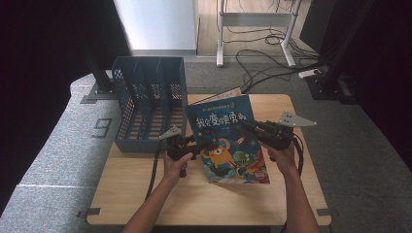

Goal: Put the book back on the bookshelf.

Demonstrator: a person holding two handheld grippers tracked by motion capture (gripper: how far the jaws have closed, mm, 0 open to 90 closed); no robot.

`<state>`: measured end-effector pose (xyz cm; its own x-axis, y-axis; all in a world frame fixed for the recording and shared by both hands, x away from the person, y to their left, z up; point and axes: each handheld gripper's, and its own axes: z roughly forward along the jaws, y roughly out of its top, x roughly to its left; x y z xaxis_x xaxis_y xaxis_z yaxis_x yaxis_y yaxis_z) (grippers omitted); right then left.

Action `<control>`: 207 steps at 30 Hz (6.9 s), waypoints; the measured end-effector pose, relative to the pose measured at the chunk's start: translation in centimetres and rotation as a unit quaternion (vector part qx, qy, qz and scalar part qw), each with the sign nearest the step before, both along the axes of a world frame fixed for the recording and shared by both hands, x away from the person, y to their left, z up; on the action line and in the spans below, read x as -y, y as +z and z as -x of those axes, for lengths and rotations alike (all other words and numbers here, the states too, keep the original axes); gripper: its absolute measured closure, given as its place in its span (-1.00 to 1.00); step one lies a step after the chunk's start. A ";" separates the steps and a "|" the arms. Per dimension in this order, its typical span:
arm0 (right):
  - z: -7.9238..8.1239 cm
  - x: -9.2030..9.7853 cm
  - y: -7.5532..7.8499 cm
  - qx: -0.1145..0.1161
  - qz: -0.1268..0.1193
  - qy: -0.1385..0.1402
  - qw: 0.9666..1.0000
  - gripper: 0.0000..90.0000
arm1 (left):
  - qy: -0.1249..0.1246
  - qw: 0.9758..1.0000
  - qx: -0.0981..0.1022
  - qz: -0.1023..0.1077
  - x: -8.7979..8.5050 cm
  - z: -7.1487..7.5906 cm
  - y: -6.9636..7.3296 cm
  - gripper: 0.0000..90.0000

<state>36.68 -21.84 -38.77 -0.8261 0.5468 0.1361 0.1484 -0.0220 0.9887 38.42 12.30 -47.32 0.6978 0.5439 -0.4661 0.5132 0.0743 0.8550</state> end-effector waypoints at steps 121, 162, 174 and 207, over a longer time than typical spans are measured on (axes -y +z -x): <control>-0.6 1.9 -4.5 -0.040 0.028 -0.021 0.999 -0.26 | -0.038 0.985 0.150 -0.074 2.1 4.5 2.9 0.45; -0.6 2.1 -4.5 -0.062 0.022 -0.067 0.996 -0.58 | -0.039 0.989 0.131 -0.052 2.3 6.5 2.9 0.69; -1.1 1.7 -4.6 -0.060 0.026 -0.068 0.996 -0.55 | -0.004 0.986 0.144 -0.089 3.4 6.2 3.4 0.37; -1.3 1.0 -4.7 -0.055 0.034 -0.068 0.996 -0.36 | -0.004 0.983 0.163 -0.082 4.9 5.7 3.2 0.75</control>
